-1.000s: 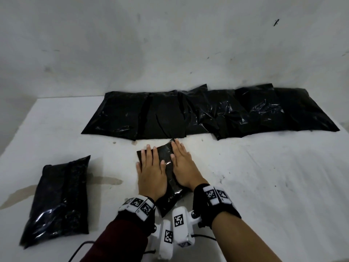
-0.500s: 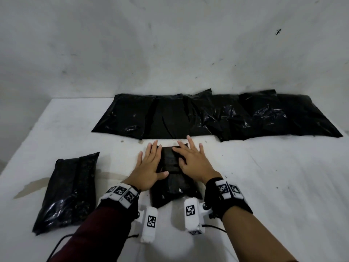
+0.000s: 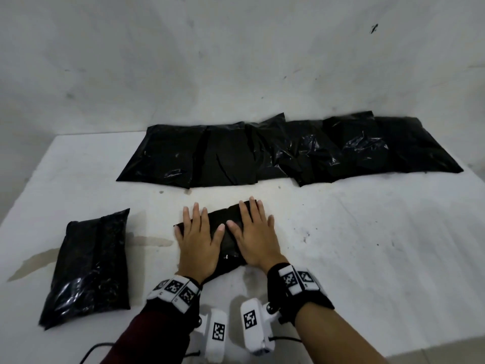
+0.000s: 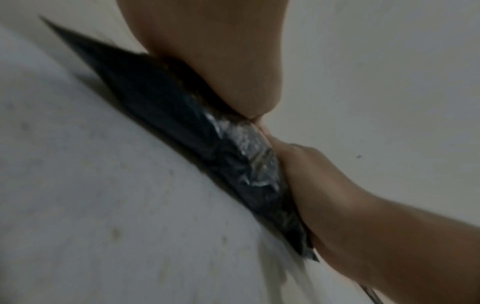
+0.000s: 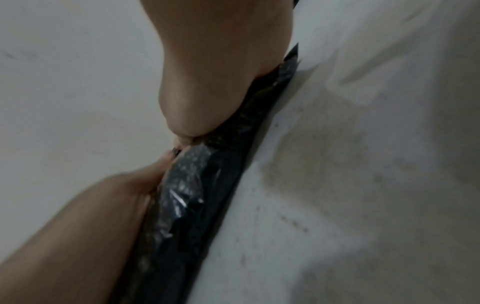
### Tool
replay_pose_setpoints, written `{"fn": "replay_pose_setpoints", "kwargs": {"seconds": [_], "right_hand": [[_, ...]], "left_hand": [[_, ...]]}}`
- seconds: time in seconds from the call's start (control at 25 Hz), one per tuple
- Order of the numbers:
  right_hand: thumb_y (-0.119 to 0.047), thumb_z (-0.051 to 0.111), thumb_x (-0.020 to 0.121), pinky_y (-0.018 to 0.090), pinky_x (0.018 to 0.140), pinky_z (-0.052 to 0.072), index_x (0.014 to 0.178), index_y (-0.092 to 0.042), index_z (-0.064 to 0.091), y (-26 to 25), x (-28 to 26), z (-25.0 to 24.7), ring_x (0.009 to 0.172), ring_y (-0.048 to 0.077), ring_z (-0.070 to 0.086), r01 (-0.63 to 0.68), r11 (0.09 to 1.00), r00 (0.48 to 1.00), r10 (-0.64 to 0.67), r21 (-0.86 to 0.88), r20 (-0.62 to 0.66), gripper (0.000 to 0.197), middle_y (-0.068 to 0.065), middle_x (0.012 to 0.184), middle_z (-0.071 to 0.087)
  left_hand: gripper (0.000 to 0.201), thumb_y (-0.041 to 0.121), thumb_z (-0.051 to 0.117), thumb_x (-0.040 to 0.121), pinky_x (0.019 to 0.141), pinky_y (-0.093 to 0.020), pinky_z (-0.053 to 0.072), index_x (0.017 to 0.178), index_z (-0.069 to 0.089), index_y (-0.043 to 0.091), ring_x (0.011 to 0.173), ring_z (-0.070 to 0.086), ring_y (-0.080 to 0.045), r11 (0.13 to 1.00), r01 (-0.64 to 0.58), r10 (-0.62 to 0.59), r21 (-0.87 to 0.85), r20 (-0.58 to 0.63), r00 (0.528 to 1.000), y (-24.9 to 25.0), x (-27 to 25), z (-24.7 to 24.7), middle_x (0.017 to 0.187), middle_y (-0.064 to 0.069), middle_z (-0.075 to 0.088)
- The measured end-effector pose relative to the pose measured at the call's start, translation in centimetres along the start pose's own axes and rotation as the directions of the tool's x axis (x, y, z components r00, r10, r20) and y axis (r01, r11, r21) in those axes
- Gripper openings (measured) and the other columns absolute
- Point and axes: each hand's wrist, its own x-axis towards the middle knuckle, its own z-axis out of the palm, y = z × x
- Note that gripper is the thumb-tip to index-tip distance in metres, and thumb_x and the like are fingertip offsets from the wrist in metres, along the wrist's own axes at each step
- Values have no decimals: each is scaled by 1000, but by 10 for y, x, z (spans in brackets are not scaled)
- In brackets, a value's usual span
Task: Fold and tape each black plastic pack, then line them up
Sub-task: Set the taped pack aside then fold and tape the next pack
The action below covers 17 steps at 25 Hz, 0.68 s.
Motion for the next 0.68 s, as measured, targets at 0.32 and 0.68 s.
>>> {"fn": "replay_pose_setpoints", "kwargs": {"seconds": [0.32, 0.68], "right_hand": [[-26, 26, 104, 19, 115, 0, 149, -17, 19, 28, 1, 4, 145, 10, 10, 66, 919, 993, -21, 388, -120, 47, -4, 158, 13], [-21, 33, 100, 38, 93, 30, 135, -18, 43, 19, -6, -5, 113, 27, 45, -134, 981, 965, 161, 137, -205, 38, 7, 119, 50]], "left_hand": [[53, 26, 29, 101, 113, -26, -7, 148, 9, 14, 138, -13, -4, 959, -97, 80, -265, -73, 994, -26, -6, 0, 152, 9, -8], [38, 19, 32, 99, 95, -37, 39, 122, 53, -3, 110, 54, -34, 973, -92, 42, -209, -235, 971, -30, -4, -3, 119, -18, 58]]}}
